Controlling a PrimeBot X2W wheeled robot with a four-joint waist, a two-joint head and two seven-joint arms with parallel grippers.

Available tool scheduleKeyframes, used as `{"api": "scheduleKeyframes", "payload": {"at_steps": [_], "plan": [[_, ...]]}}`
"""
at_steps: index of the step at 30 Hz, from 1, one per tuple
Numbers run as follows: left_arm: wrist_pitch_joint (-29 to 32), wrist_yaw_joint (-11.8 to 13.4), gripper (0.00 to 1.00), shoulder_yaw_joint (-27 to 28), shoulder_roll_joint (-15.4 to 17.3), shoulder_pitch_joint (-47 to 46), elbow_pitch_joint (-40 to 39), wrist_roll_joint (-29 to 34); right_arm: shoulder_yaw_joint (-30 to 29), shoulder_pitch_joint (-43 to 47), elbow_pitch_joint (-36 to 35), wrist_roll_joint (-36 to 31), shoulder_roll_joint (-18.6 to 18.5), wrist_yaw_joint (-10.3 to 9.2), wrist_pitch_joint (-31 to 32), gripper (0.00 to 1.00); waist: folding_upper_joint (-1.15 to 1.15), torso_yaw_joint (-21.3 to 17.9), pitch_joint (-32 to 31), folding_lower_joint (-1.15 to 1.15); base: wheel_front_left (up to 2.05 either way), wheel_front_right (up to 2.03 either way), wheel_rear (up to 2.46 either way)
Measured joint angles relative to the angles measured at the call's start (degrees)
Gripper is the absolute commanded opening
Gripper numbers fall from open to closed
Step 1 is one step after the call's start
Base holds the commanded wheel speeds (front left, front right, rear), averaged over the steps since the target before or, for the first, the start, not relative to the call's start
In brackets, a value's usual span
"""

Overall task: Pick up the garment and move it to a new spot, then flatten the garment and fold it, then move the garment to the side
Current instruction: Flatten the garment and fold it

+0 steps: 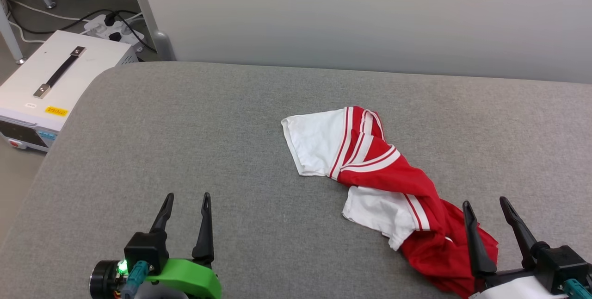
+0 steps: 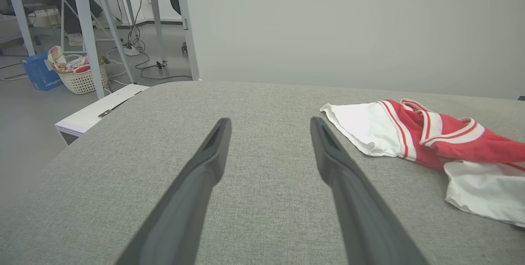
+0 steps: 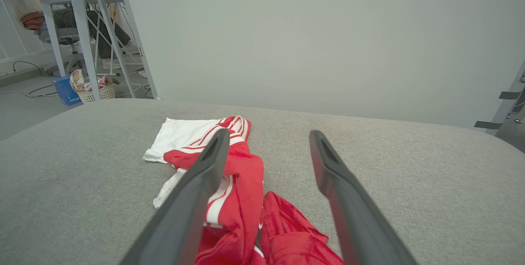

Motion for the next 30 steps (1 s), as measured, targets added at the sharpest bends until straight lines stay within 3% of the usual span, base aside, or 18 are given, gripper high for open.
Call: {"api": "scheduleKeyframes", "payload": {"at_steps": [6,12,18,21,25,30], "plan": [[0.0,-1.5,1.00,1.4,-1.3,0.0,0.5,1.6,-0.4,0.0,0.0,0.0,0.1,0.00,0.0,1.00,0.00,0.2,0.0,0.00,0.00,0.00,0.00],[0.0,-2.3,1.00,2.2,-2.1,0.0,0.7,2.4,-5.3,-1.8,-3.7,0.8,0.4,0.00,0.0,1.00,0.00,0.7,0.5,0.00,0.00,0.00,0.00],[0.0,-2.9,1.00,2.9,-2.8,-0.3,0.7,3.2,-3.6,-10.3,-8.3,1.5,-4.0,0.00,0.0,1.00,0.00,1.1,1.9,0.00,0.00,0.00,0.00],[0.0,-3.1,1.00,3.3,-3.2,-1.0,0.6,3.3,1.5,-15.7,-8.0,3.6,-8.8,0.00,0.0,1.00,0.00,1.3,2.8,0.00,0.00,0.00,0.00],[0.0,-3.4,1.00,3.9,-3.3,-1.9,0.6,3.5,12.8,-23.4,-3.7,8.7,-17.3,0.00,0.0,1.00,0.00,1.4,4.0,0.00,0.00,0.00,0.00],[0.0,-3.5,1.00,4.8,-3.6,-2.2,0.4,3.6,31.0,-36.1,-1.2,18.4,-26.5,0.00,10.2,1.00,0.00,1.4,5.3,0.00,0.00,0.00,0.00]]}}
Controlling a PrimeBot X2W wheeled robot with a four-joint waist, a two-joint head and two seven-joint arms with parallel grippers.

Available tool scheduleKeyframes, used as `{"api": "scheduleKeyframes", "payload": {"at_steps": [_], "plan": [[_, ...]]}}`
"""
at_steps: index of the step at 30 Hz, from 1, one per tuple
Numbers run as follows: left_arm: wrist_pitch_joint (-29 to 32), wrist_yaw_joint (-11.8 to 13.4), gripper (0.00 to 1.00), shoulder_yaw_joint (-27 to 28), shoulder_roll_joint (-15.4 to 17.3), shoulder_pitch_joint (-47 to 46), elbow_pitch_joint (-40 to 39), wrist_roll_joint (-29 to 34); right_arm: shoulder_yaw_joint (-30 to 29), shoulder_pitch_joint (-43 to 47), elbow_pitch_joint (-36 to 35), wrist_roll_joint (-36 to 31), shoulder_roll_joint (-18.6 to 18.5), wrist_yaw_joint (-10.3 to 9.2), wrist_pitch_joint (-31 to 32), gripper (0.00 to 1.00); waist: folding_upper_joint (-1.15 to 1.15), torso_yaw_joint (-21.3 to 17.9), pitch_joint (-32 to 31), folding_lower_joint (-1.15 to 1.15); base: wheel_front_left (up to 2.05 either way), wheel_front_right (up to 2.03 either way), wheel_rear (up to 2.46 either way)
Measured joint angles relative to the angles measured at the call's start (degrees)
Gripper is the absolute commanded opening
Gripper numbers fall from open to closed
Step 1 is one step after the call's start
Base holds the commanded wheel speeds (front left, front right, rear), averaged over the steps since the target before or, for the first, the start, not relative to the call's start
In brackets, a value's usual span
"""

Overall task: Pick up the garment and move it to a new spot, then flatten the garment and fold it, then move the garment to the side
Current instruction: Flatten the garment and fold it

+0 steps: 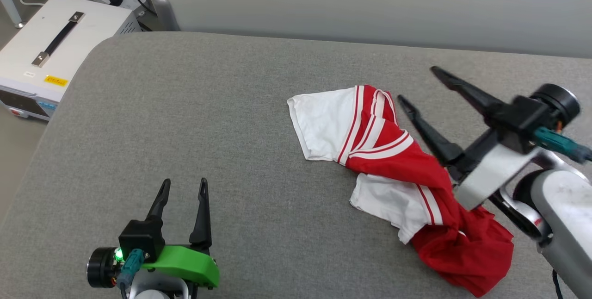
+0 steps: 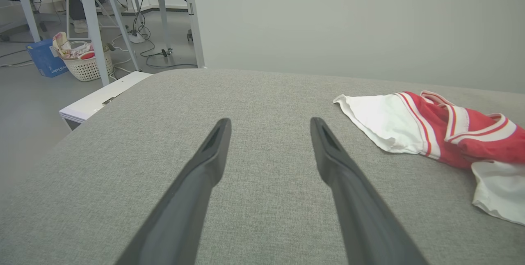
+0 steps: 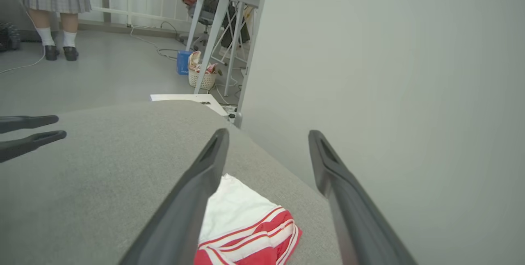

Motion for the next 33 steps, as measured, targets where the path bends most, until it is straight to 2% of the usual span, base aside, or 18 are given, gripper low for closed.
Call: {"api": "scheduleKeyframes", "payload": {"at_steps": [4,7,10,14,16,17,22,26,31,32,33], "plan": [[0.0,0.0,1.00,0.7,-0.1,-0.6,-0.3,0.0,13.3,-8.6,0.7,10.4,-4.0,0.00,14.4,1.00,0.00,-0.1,1.2,0.00,0.00,0.00,0.00],[0.0,0.0,1.00,0.8,-0.2,-1.2,-0.5,0.0,20.3,-13.5,1.4,17.4,-5.4,0.00,24.9,1.00,0.00,-0.2,2.2,0.00,0.00,0.00,0.00],[0.0,0.0,1.00,0.8,-0.2,-1.9,-0.7,0.0,26.4,-17.3,2.1,22.3,-6.4,0.00,34.6,1.00,0.00,-0.1,3.3,0.00,0.00,0.00,0.00],[0.0,0.0,1.00,0.7,-0.3,-3.1,-1.1,-0.1,32.0,-20.8,3.8,26.6,-6.5,0.00,42.2,1.00,0.00,0.3,5.1,0.00,0.00,0.00,0.00],[0.0,0.1,1.00,0.4,-0.3,-3.8,-1.3,-0.6,34.0,-22.1,5.5,27.1,-6.4,0.00,43.8,1.00,0.00,0.5,6.2,0.00,0.00,0.00,0.00],[0.0,0.3,1.00,-0.4,-0.3,-5.0,-1.4,-1.7,36.8,-23.5,8.8,27.4,-5.6,0.00,44.4,1.00,0.00,1.0,7.9,0.01,0.00,0.00,0.00],[0.0,0.8,1.00,-1.4,-0.3,-6.7,-1.5,-2.2,40.0,-24.5,15.1,27.5,-3.1,0.00,43.5,1.00,0.00,1.9,10.7,0.01,0.00,0.00,0.00],[0.0,1.1,1.00,-1.9,-0.4,-7.6,-1.5,-2.6,40.9,-24.9,18.5,25.7,-2.2,0.00,43.3,1.00,0.00,2.9,12.5,0.01,0.00,0.00,0.00],[0.0,1.4,1.00,-2.1,-0.4,-7.7,-1.2,-2.7,40.5,-24.5,19.0,24.7,-1.8,0.00,45.1,1.00,0.00,3.9,13.3,0.01,0.00,0.00,0.00],[0.0,1.4,1.00,-2.0,-0.4,-7.7,-1.1,-2.7,40.4,-24.3,18.8,24.5,-1.8,0.00,44.9,0.00,0.00,3.9,13.2,0.01,0.00,0.00,0.00],[0.0,1.5,1.00,-2.0,-0.4,-7.7,-1.0,-2.8,40.5,-24.1,18.7,24.5,-1.8,-0.01,44.0,0.00,0.00,3.9,13.1,0.01,0.00,0.00,0.00]]}}
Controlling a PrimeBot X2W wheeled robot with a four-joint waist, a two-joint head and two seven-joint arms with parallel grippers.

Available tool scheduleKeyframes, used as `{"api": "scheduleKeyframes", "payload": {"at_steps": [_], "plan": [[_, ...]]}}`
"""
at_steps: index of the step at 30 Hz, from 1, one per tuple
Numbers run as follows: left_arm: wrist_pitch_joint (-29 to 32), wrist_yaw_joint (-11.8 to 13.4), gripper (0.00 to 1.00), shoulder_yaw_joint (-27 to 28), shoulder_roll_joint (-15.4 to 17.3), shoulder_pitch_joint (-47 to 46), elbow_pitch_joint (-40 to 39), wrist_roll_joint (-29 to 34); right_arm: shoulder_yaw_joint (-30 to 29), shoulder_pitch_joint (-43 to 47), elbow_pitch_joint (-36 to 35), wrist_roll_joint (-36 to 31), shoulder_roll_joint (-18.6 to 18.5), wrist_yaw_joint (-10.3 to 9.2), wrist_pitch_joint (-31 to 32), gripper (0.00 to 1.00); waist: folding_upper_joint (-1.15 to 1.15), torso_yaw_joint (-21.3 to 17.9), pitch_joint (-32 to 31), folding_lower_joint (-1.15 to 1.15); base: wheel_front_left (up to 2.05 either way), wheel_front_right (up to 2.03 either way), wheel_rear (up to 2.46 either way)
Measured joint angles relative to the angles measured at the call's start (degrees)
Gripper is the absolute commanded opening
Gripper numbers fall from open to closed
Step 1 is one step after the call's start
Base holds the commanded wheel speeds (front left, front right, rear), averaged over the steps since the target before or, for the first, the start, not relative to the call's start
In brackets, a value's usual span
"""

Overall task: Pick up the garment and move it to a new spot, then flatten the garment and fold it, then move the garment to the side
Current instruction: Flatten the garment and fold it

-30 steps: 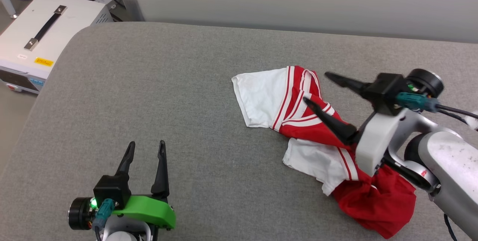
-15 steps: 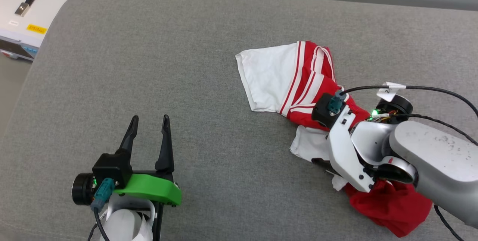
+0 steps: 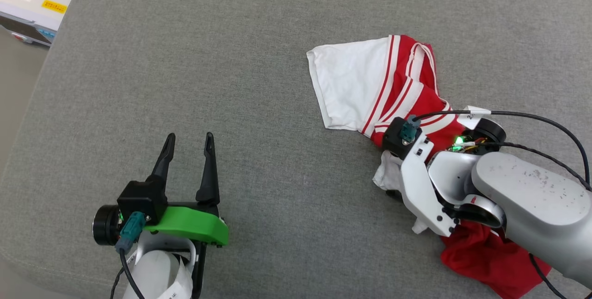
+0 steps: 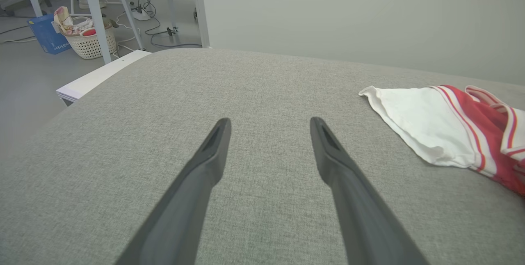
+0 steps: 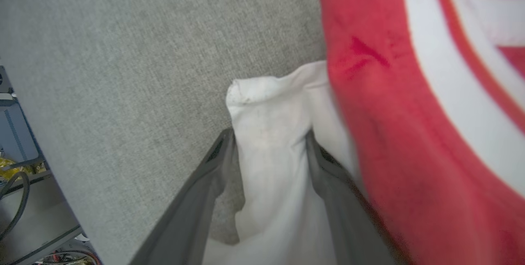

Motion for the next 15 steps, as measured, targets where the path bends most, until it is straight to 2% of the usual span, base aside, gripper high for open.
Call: {"api": "scheduleKeyframes", "payload": {"at_steps": [4,9,15], "plan": [[0.0,0.0,1.00,0.1,0.0,0.1,0.6,0.0,0.5,0.2,-0.3,0.0,0.4,-0.01,-4.7,0.00,0.00,-0.3,-1.1,0.00,0.00,0.00,0.00],[0.0,0.0,1.00,0.4,0.0,0.6,0.9,0.2,1.5,0.2,-2.4,0.7,0.2,-0.01,-14.9,0.00,0.00,-0.8,-3.7,0.00,0.00,0.00,0.00],[0.0,0.0,1.00,1.4,0.0,2.8,0.8,0.7,-2.4,0.3,-8.7,2.3,-2.6,0.00,-25.0,0.00,0.00,-1.7,-6.6,0.00,0.00,0.00,0.00]]}}
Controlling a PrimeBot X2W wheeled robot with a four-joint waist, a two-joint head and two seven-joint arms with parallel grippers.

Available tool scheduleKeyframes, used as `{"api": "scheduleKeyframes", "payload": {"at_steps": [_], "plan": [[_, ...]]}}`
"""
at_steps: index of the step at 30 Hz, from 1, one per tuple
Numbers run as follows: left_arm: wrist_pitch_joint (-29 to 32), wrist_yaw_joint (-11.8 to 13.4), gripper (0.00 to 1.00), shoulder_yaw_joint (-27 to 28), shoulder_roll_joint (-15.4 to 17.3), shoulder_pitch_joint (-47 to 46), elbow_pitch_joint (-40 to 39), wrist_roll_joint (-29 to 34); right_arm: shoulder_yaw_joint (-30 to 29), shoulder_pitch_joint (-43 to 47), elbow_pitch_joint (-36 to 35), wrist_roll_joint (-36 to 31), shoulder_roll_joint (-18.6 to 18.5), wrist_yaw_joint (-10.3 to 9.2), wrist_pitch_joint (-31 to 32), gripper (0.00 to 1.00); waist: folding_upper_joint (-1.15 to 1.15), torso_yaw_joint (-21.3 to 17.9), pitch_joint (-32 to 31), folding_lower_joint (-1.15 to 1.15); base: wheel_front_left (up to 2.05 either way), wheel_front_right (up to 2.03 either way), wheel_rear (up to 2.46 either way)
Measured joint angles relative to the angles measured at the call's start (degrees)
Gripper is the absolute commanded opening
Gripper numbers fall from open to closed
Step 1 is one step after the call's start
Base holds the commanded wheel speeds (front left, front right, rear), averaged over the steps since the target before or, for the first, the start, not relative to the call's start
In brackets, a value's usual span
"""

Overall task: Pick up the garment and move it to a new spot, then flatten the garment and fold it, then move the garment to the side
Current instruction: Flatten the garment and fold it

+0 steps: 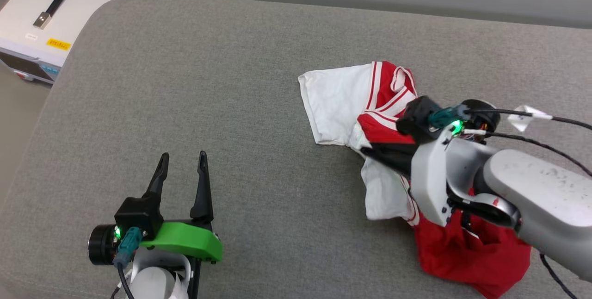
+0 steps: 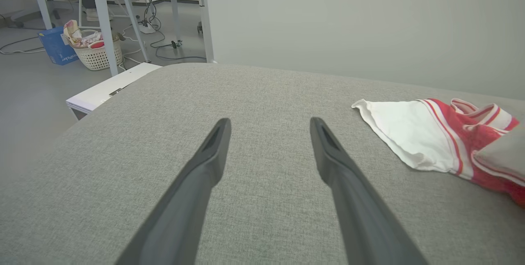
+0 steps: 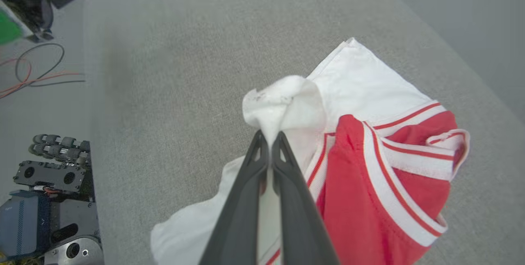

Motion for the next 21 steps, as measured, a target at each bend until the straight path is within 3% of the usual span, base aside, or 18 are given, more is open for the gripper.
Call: {"api": "scheduleKeyframes", "payload": {"at_steps": [10,15,21], "plan": [[0.0,0.0,1.00,0.7,0.0,1.3,-0.7,0.1,-15.5,6.1,-4.3,1.3,-9.5,0.00,-6.0,0.00,0.00,-3.7,-1.7,0.00,0.00,0.00,0.00],[0.0,0.0,1.00,0.5,0.0,1.3,-0.9,0.1,-25.8,12.6,-1.1,3.3,-14.2,0.00,-7.9,0.00,0.00,-4.8,-1.3,0.00,0.00,0.00,0.00],[0.0,0.0,1.00,0.6,0.0,1.3,-1.2,0.1,-35.1,22.2,6.6,6.6,-16.3,0.00,-9.5,0.00,0.00,-5.4,-0.4,0.00,0.00,0.00,0.00]]}}
